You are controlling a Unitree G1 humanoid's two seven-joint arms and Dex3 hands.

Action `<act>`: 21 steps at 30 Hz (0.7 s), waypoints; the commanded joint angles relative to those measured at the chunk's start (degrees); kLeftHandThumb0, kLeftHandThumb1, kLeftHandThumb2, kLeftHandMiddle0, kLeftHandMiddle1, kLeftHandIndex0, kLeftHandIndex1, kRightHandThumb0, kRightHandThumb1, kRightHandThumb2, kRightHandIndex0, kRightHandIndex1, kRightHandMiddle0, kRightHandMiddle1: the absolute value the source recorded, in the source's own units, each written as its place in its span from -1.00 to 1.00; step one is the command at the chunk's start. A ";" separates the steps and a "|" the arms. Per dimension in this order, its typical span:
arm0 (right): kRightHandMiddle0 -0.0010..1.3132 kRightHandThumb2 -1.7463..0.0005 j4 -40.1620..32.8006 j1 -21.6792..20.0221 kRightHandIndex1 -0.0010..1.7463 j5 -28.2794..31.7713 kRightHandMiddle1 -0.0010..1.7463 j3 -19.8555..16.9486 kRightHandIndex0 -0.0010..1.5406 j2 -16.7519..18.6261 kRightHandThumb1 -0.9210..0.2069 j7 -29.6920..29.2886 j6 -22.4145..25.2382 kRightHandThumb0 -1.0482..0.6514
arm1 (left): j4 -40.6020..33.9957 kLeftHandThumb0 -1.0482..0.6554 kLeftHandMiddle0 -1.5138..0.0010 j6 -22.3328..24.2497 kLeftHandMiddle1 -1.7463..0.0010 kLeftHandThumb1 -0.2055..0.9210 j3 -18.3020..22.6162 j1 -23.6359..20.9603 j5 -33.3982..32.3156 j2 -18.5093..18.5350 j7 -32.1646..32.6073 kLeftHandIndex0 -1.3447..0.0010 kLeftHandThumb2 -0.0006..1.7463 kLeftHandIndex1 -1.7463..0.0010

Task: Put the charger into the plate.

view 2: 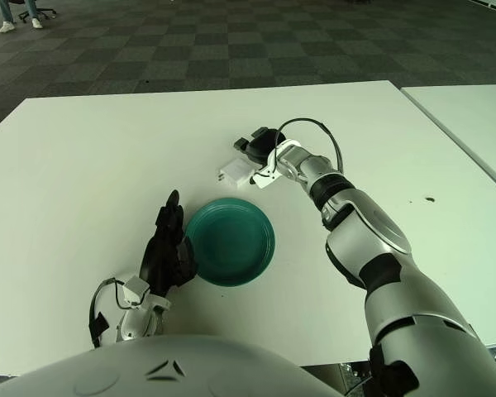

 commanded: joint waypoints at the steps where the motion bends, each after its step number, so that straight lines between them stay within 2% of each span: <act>1: -1.00 0.45 1.46 -2.63 -0.99 -0.08 -0.65 0.10 -0.68 1.05 -1.00 -0.41 0.19 -0.70 | 1.15 -1.00 1.00 -0.52 1.00 1.00 0.56 -2.57 -0.47 -2.53 0.55 1.00 0.15 0.94; 12: -1.00 0.45 4.86 -3.25 -1.00 0.08 -0.61 0.59 -0.69 3.45 -1.00 -1.36 -1.11 -0.67 | 3.48 -1.00 1.00 -2.87 1.00 1.00 0.64 -3.13 -1.93 -4.01 1.50 1.00 0.12 0.95; 21: -1.00 0.41 5.40 -3.22 -1.00 0.16 -0.66 1.23 -0.73 5.30 -1.00 -0.47 -1.19 -0.66 | 2.65 -1.00 1.00 -2.28 1.00 1.00 -0.33 -2.44 -1.60 -4.09 2.38 1.00 0.11 0.94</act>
